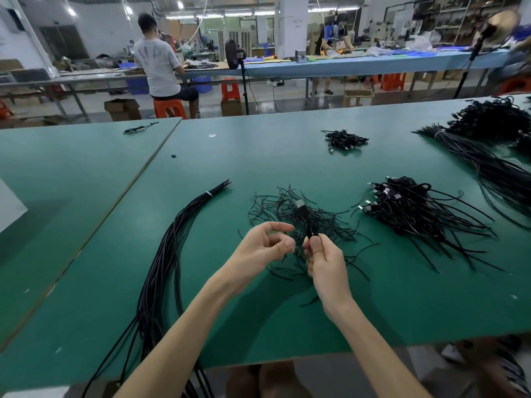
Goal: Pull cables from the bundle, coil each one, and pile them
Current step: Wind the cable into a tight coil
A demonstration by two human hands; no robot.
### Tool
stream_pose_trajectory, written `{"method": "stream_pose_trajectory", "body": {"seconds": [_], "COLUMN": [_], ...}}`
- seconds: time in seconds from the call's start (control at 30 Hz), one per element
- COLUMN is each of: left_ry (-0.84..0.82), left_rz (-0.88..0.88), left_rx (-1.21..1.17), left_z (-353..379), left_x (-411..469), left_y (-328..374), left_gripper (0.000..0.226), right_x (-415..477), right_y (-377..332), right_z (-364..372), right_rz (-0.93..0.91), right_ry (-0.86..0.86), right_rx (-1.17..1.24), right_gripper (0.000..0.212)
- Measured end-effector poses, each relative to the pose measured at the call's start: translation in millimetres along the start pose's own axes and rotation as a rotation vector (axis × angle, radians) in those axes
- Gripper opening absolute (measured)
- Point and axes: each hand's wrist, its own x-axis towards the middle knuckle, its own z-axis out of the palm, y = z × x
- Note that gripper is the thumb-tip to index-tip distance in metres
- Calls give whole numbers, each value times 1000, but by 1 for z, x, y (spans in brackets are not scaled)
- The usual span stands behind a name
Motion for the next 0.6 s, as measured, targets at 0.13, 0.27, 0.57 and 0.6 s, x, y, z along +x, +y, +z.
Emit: {"method": "stream_pose_trajectory", "body": {"seconds": [0.13, 0.27, 0.57, 0.6], "left_ry": [-22, 29, 92, 76], "left_rz": [12, -55, -87, -69], "left_rx": [-15, 1, 59, 52], "left_z": [8, 15, 13, 11], "left_x": [-4, 1, 1, 1], "left_y": [6, 8, 3, 2], "left_gripper": [46, 46, 34, 38], "right_x": [0, -2, -4, -4], "right_y": [-1, -1, -5, -4], "right_z": [1, 4, 7, 7], "right_rz": [-38, -118, -162, -154], "right_ry": [-3, -82, -193, -209], "right_rx": [-39, -142, -116, -120], "right_gripper": [37, 42, 50, 50]}}
